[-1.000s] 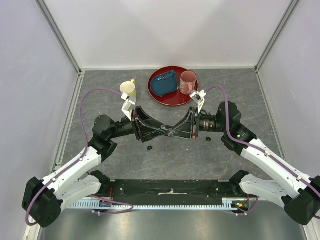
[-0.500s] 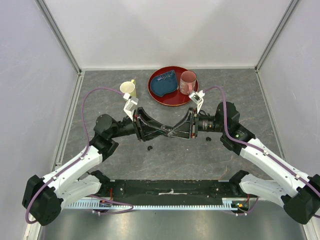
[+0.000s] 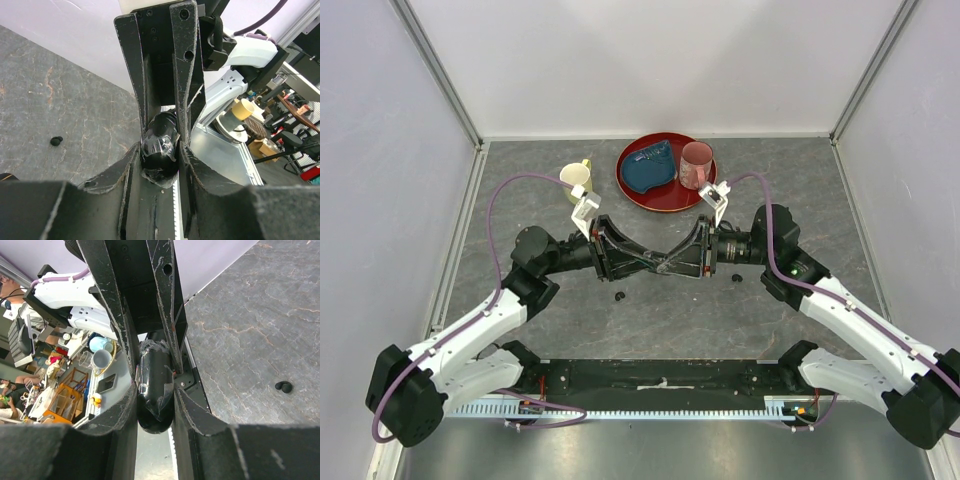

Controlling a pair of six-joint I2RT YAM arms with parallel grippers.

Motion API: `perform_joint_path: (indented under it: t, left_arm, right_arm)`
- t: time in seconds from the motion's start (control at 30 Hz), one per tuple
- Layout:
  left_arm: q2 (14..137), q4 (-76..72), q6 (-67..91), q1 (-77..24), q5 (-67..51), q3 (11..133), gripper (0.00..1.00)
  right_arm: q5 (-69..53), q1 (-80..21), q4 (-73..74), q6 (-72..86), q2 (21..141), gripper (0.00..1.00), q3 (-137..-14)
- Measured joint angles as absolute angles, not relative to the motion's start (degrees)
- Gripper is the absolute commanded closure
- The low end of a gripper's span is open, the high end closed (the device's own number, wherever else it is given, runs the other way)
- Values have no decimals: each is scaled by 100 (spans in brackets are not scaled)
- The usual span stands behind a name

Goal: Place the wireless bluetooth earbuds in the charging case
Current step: Adjust the charging case.

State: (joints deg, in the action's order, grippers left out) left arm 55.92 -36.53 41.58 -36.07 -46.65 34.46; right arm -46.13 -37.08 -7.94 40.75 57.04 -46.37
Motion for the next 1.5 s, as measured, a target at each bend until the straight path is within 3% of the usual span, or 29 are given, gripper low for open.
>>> perform_joint_path:
  t: [0.2, 0.23, 0.33, 0.53, 0.67, 0.87, 1.1, 1.37, 1.5]
  left_arm:
    - [5627, -3658, 4154, -3618, -4661, 3489, 98]
    - [5625, -3658, 4152, -3618, -4648, 3489, 98]
    - [5592, -3625, 4106, -3642, -4591, 3489, 98]
    - [5111, -3201, 3660, -3721, -4187, 3487, 98]
    - [4718, -2821, 3229, -3745, -3780, 3424, 98]
    - [4219, -2423, 2517, -3747, -3131, 3264, 98]
    - [4071, -2327, 1831, -3747, -2803, 3242, 98]
    - [4125, -2383, 1623, -3747, -2779, 3242, 98]
    - [4132, -2412, 1610, -3747, -2727, 3242, 98]
  right_arm:
    - [-4545, -3691, -816, 4080, 5660, 63, -4628]
    - [-4517, -3691, -814, 4086, 5651, 53, -4626]
    - [-4381, -3699, -805, 4156, 5621, 35, -4602]
    - [-3844, -3704, -714, 4215, 5502, 9, -4576]
    - [-3212, -3704, -521, 4307, 5188, 4, -4578]
    - [-2578, -3704, -423, 5288, 4980, 2, -4609]
    - [-2698, -3701, -405, 7210, 5398, 2, -4598]
    - [-2963, -3701, -598, 8414, 5688, 2, -4565]
    - [-3017, -3701, -683, 8814, 5822, 7, -4532]
